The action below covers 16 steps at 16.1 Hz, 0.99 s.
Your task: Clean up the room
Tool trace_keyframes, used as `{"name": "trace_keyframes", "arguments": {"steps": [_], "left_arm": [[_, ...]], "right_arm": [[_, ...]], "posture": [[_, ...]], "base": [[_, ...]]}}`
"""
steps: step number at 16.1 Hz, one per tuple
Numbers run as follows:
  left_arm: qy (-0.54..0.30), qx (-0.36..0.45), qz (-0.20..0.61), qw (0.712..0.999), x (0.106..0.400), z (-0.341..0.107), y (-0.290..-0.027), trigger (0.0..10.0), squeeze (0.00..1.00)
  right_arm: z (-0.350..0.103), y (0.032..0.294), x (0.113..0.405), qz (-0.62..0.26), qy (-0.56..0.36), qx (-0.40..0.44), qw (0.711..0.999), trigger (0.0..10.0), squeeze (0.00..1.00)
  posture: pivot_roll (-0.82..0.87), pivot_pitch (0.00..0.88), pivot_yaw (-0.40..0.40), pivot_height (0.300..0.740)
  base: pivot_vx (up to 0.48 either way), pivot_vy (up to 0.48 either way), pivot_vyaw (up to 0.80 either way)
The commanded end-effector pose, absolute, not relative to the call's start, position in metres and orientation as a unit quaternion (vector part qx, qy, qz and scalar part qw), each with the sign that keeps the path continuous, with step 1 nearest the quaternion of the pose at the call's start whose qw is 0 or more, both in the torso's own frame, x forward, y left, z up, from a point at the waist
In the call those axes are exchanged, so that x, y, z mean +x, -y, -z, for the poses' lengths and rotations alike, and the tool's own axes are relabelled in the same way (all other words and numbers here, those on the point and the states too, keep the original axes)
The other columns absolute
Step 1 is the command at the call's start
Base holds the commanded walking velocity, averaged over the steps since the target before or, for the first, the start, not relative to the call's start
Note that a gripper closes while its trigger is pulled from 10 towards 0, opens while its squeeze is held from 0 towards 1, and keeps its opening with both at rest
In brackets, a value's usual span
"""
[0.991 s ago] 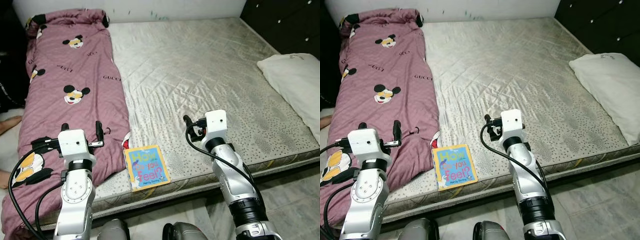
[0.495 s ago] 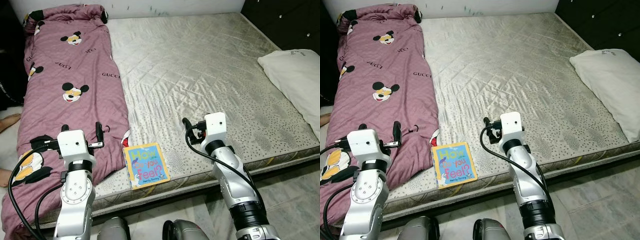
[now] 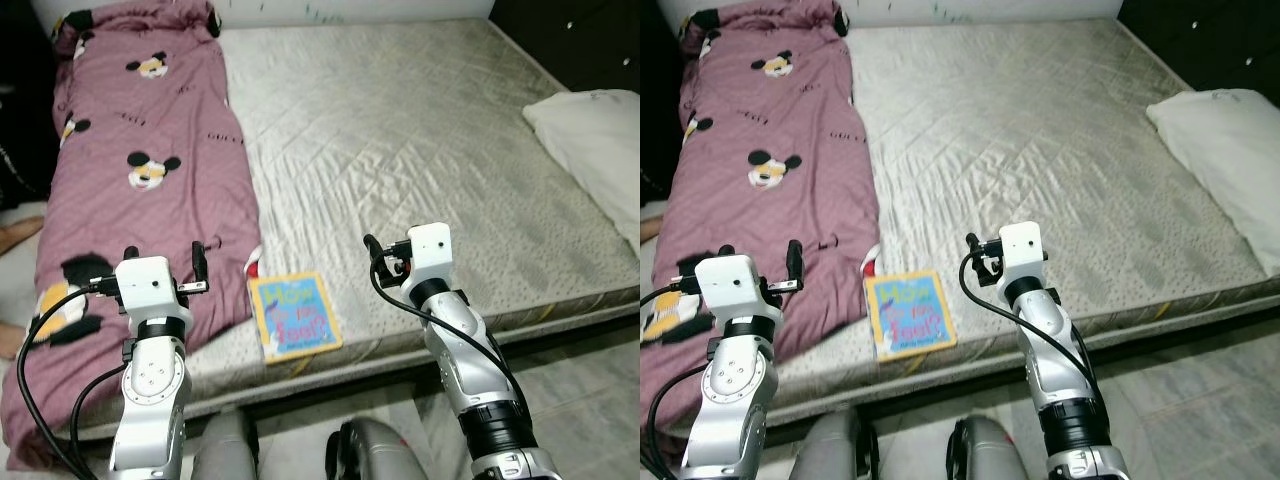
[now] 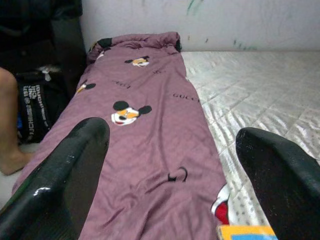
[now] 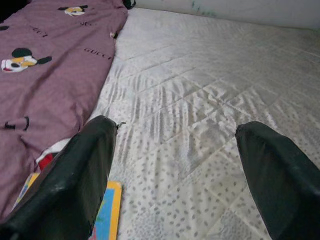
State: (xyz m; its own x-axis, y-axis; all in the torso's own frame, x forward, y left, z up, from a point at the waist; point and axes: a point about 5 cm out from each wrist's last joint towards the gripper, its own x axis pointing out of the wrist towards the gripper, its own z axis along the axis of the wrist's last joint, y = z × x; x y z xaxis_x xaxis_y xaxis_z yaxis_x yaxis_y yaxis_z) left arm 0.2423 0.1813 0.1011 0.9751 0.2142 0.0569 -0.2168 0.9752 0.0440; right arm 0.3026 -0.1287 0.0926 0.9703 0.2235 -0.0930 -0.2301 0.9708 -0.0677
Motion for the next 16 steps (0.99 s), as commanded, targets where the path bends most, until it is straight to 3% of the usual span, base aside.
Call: {"name": "trace_keyframes", "arguments": {"steps": [1,11,16], "left_arm": [[0.022,0.029,-0.106,0.994,0.242,-0.101,-0.181,10.0,0.00],[0.024,0.032,-0.148,0.988,0.240,-0.101,-0.190,10.0,0.00],[0.019,0.023,-0.159,0.987,0.240,-0.100,-0.192,10.0,0.00]], "right_arm": [[-0.096,0.129,0.303,-0.119,-0.039,-0.039,0.991,10.0,0.00],[-0.097,0.125,0.304,-0.135,-0.033,-0.053,0.989,10.0,0.00],[-0.097,0.123,0.305,-0.141,-0.033,-0.054,0.988,10.0,0.00]], "posture": [[-0.01,0.114,-0.051,0.627],[-0.01,0.104,-0.058,0.622],[-0.01,0.114,-0.062,0.588]], "base": [[0.000,0.000,0.00],[0.000,0.000,0.00],[0.000,0.000,0.00]]}}
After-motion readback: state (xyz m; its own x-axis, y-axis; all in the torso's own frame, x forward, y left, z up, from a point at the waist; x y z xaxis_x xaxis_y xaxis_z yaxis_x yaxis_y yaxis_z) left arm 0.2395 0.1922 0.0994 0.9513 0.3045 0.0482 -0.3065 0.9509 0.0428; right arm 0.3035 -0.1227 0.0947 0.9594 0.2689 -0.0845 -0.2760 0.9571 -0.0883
